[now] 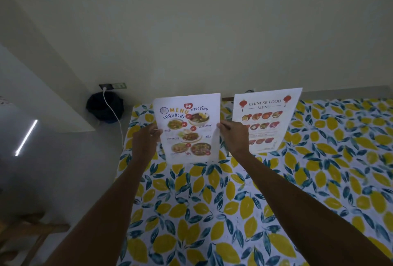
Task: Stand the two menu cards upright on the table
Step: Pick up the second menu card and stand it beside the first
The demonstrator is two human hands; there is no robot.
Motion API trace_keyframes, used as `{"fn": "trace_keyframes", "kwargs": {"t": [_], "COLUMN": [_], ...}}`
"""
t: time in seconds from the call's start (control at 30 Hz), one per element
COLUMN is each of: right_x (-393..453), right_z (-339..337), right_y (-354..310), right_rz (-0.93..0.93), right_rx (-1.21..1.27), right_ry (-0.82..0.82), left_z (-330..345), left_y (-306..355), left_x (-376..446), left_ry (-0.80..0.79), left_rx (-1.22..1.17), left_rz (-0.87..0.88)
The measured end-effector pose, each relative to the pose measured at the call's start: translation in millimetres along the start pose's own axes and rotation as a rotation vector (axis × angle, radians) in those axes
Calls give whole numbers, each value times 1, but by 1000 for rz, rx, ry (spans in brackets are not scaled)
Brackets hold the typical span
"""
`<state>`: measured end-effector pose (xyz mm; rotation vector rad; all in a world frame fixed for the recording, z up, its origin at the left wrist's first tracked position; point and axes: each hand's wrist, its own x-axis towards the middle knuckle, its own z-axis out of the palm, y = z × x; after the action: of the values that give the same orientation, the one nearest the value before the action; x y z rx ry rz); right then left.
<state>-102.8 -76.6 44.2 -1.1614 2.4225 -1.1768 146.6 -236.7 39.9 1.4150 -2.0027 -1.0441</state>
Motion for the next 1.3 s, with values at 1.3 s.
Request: {"fn": "trace_keyframes", "kwargs": {"t": [1.3], "right_x": [-4], "right_z": [-1], "right_y": [8], "right_rz": [-60], "right_rx": [36], "right_ry": [8], "left_z": [3], "left_y": [9], "left_x": [-9], "left_ry": [13], "left_rx": [52], "left_rz": [-11]}}
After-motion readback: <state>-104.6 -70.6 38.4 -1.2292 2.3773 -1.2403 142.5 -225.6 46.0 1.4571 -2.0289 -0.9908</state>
